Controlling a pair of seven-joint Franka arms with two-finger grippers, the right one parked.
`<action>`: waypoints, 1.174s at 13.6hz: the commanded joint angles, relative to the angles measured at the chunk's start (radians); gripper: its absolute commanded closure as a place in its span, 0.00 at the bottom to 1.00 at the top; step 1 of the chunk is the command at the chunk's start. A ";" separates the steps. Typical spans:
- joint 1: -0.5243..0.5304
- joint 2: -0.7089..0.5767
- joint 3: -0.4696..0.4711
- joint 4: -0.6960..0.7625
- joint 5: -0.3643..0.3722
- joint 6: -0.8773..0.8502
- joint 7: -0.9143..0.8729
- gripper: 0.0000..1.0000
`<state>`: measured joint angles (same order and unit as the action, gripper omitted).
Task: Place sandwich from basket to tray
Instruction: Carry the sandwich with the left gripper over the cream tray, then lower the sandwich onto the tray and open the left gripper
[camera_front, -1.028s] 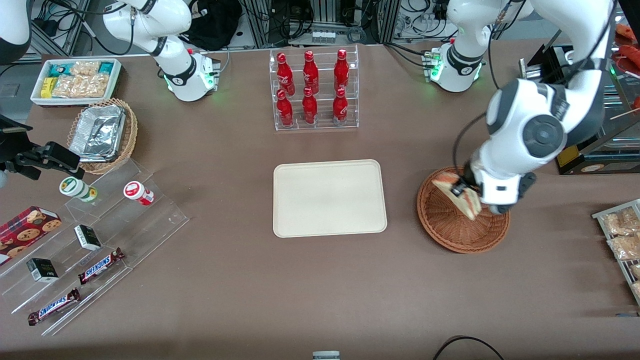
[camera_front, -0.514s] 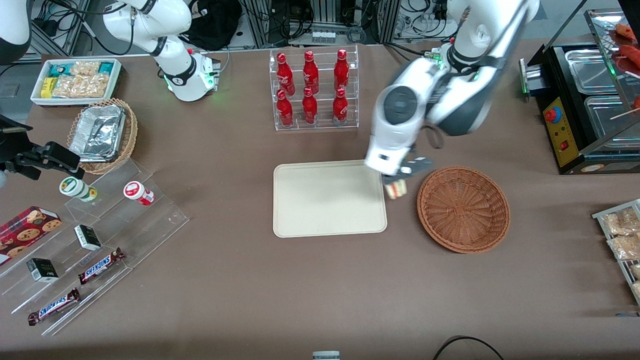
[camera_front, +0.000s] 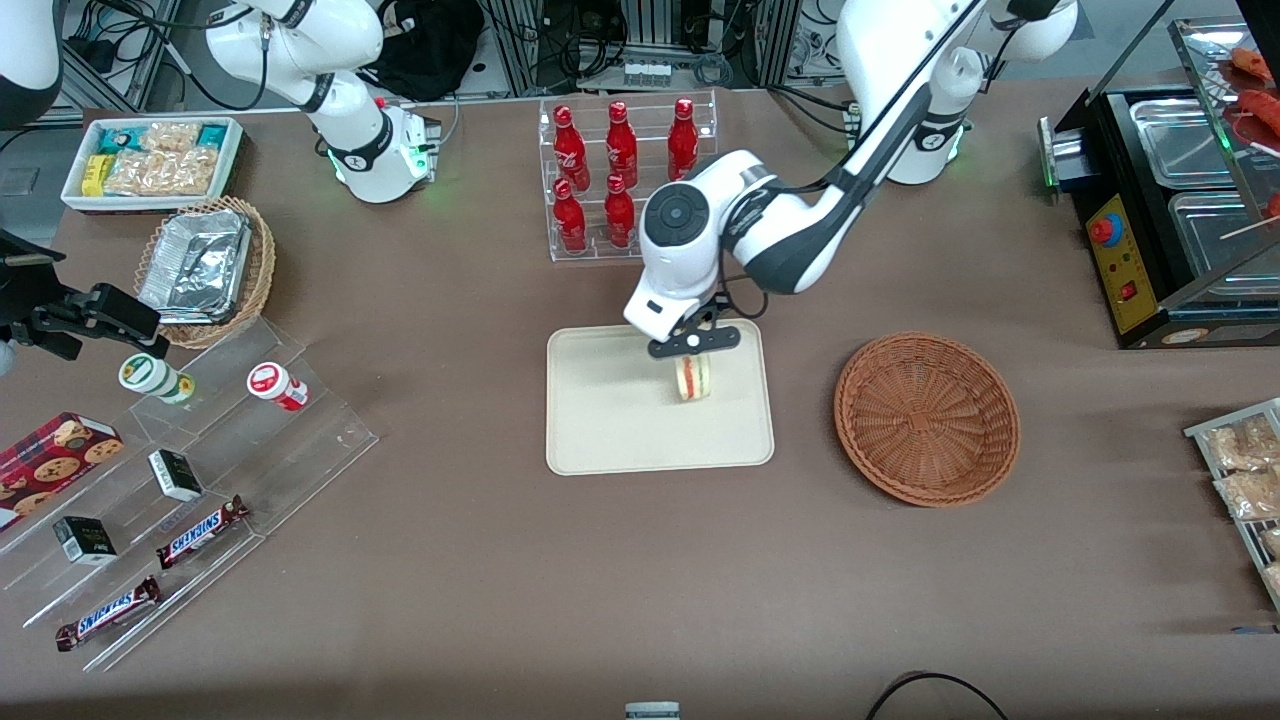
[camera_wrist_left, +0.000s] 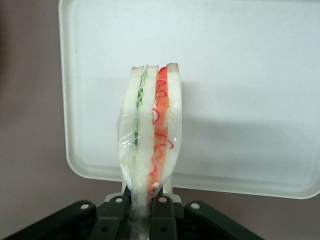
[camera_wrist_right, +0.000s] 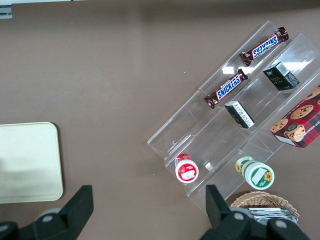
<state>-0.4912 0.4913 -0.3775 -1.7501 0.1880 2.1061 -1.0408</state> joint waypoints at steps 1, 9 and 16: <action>-0.035 0.050 0.012 0.024 0.036 0.067 -0.007 0.89; -0.050 0.119 0.017 0.029 0.034 0.170 -0.035 0.87; -0.041 0.101 0.019 0.031 0.036 0.172 -0.074 0.00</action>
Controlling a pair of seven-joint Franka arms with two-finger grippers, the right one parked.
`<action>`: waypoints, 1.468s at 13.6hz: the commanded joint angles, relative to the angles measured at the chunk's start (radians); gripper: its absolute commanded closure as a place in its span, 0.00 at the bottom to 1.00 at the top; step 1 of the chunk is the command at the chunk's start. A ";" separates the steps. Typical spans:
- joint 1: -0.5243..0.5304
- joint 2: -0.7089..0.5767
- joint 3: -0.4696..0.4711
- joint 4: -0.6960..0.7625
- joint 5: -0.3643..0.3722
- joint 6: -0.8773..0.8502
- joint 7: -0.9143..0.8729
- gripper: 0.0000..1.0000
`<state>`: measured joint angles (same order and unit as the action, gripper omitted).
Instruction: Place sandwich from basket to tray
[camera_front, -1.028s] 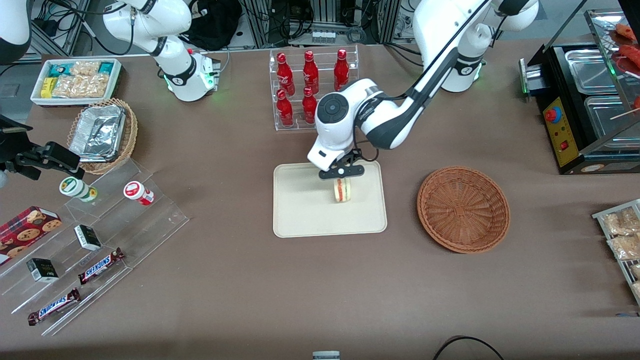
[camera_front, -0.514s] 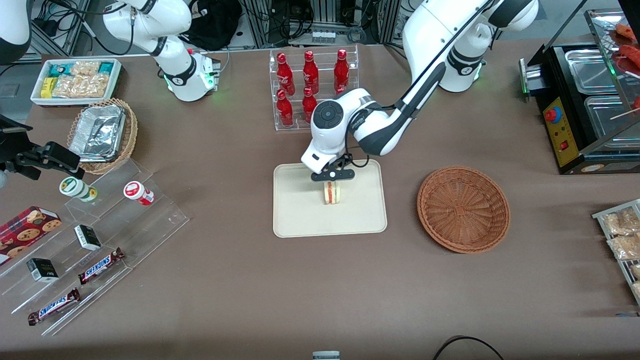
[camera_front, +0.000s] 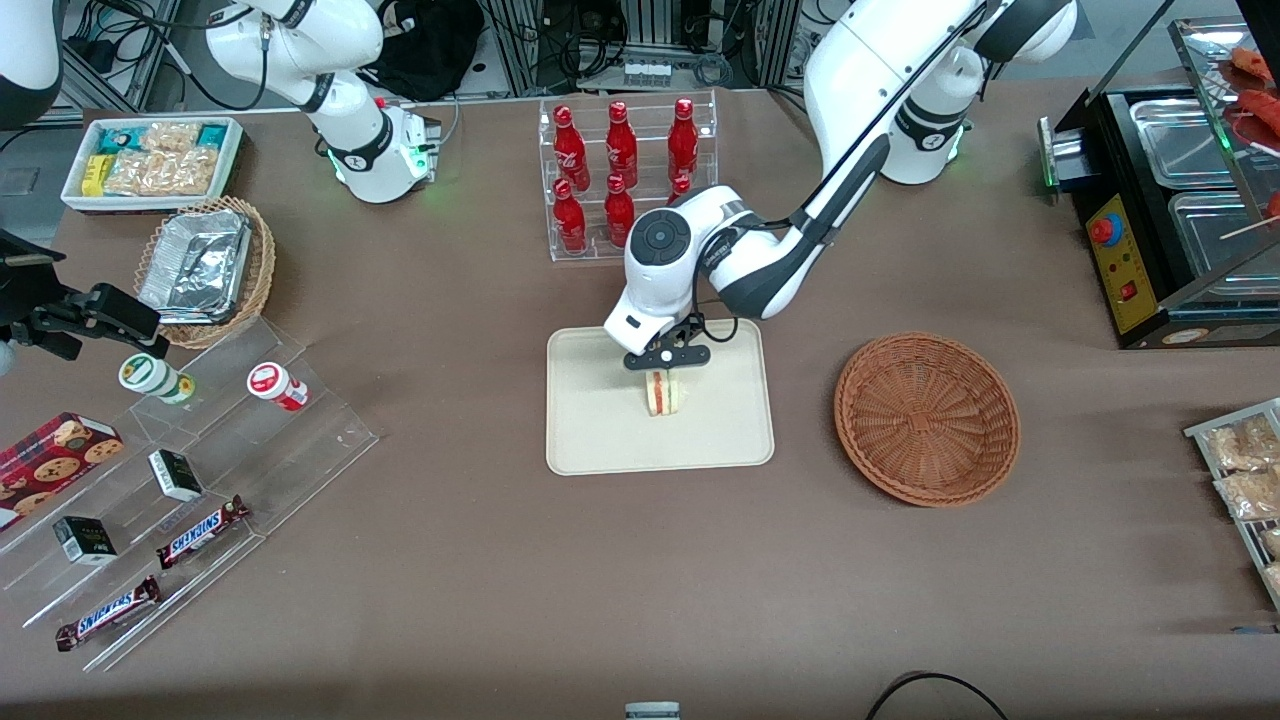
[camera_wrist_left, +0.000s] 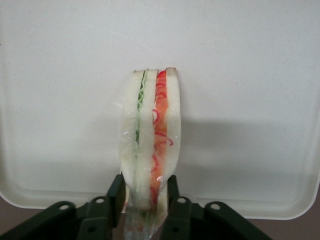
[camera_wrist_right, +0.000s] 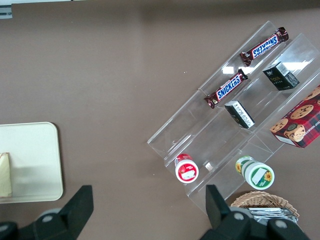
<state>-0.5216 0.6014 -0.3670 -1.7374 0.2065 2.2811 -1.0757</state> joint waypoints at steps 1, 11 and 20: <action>-0.011 -0.032 0.008 0.015 0.016 -0.009 -0.059 0.00; 0.182 -0.452 0.008 -0.005 -0.016 -0.449 -0.130 0.00; 0.631 -0.713 0.010 0.016 -0.211 -0.871 0.633 0.00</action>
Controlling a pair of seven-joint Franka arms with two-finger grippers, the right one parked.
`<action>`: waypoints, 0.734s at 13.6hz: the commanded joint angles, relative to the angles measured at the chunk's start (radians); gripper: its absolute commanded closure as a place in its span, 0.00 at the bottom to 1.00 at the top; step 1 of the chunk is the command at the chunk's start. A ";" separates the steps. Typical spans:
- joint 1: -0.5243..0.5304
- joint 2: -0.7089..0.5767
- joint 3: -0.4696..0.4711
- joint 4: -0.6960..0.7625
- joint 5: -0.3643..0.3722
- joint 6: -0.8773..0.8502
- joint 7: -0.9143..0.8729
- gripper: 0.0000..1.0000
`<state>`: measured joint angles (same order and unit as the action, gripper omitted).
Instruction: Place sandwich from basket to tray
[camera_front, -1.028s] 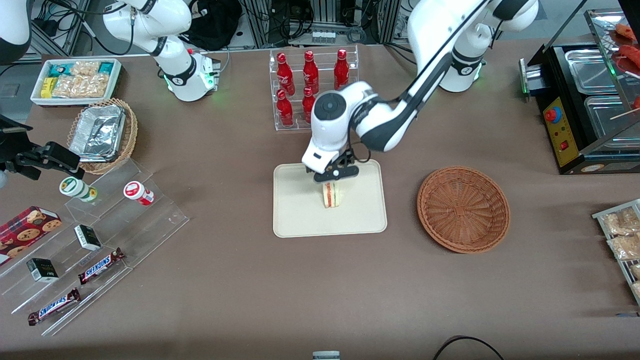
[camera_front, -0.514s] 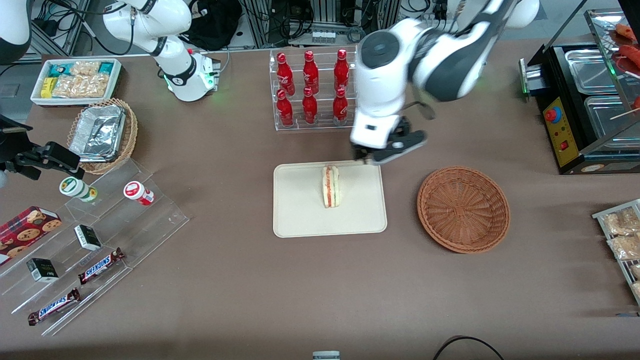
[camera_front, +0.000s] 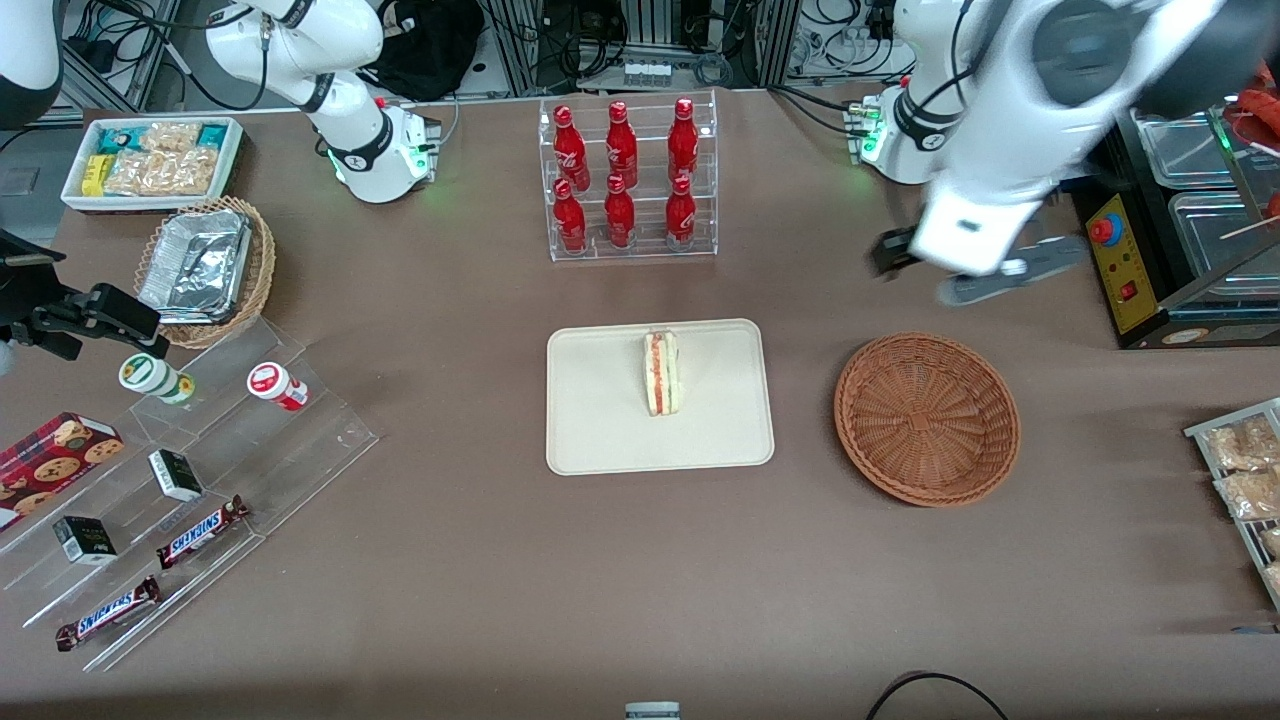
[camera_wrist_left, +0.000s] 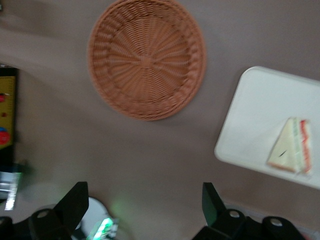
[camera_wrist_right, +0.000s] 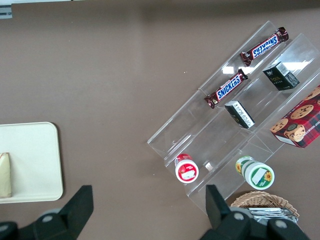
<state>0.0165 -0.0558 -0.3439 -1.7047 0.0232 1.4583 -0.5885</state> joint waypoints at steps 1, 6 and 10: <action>0.147 -0.074 -0.013 -0.023 -0.028 -0.071 0.241 0.00; 0.198 -0.108 0.094 -0.043 -0.026 -0.076 0.526 0.00; 0.119 -0.023 0.240 0.045 -0.026 -0.064 0.615 0.00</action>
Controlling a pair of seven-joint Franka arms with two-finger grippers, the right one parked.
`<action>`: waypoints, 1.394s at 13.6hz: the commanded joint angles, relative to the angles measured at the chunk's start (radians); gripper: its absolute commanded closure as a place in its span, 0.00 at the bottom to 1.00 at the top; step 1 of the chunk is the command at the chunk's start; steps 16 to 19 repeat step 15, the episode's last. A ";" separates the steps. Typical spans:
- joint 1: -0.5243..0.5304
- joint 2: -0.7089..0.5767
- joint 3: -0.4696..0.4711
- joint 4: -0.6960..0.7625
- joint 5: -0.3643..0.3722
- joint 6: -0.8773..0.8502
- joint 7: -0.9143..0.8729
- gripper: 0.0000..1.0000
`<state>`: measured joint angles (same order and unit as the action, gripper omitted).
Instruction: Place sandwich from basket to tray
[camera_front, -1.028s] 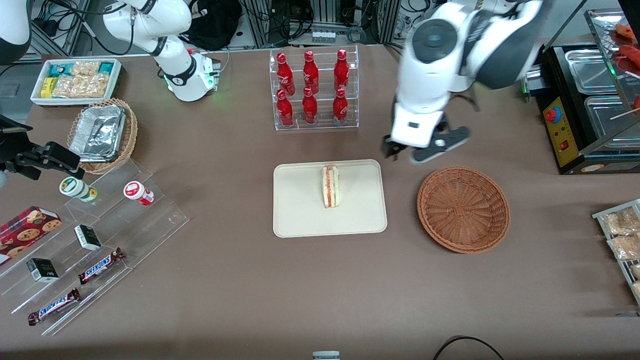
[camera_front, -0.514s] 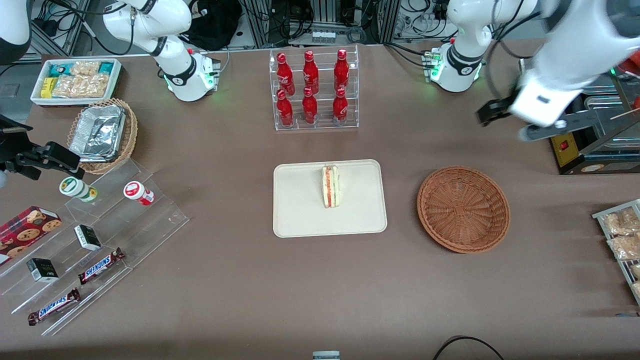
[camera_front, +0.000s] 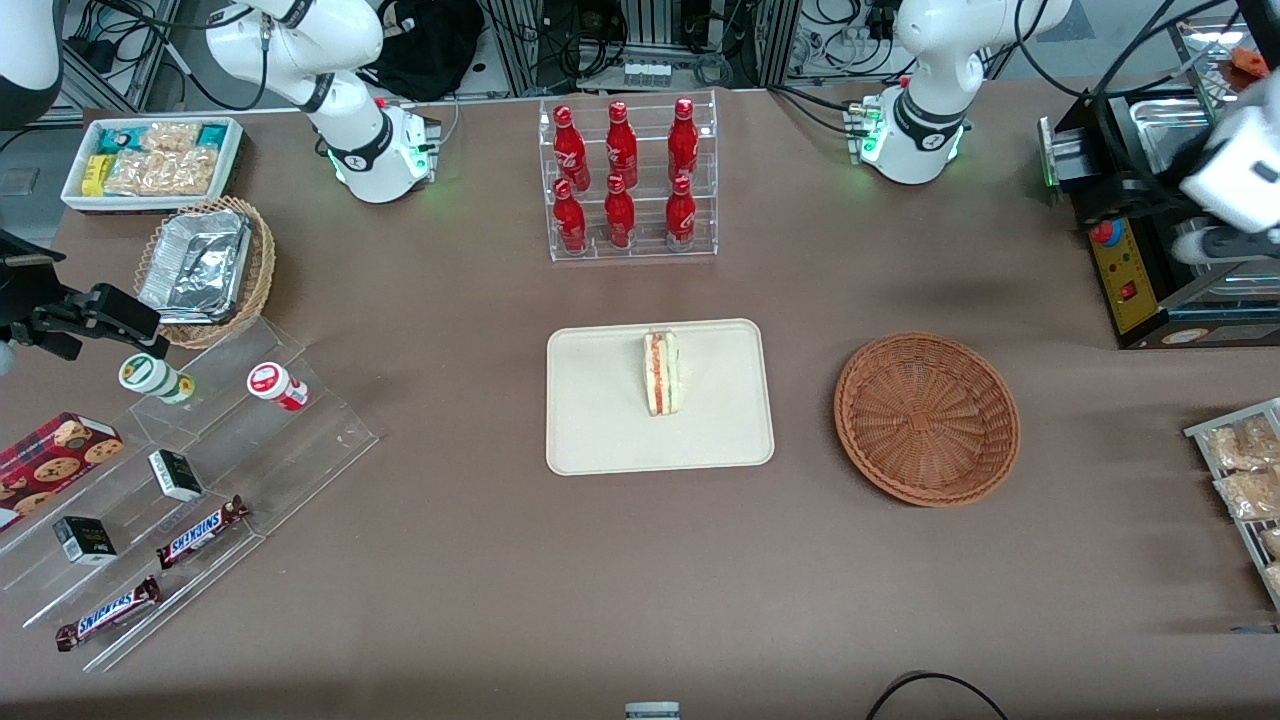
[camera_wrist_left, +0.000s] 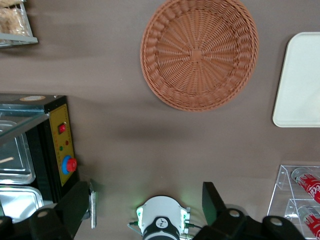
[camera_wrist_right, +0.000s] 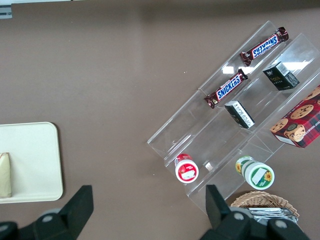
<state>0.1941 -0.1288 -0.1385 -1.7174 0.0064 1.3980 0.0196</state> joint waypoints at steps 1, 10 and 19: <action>-0.068 0.072 0.034 0.076 -0.009 -0.001 0.003 0.00; -0.071 0.124 0.010 0.147 0.004 0.001 0.013 0.00; -0.068 0.101 0.014 0.144 0.056 0.001 0.017 0.00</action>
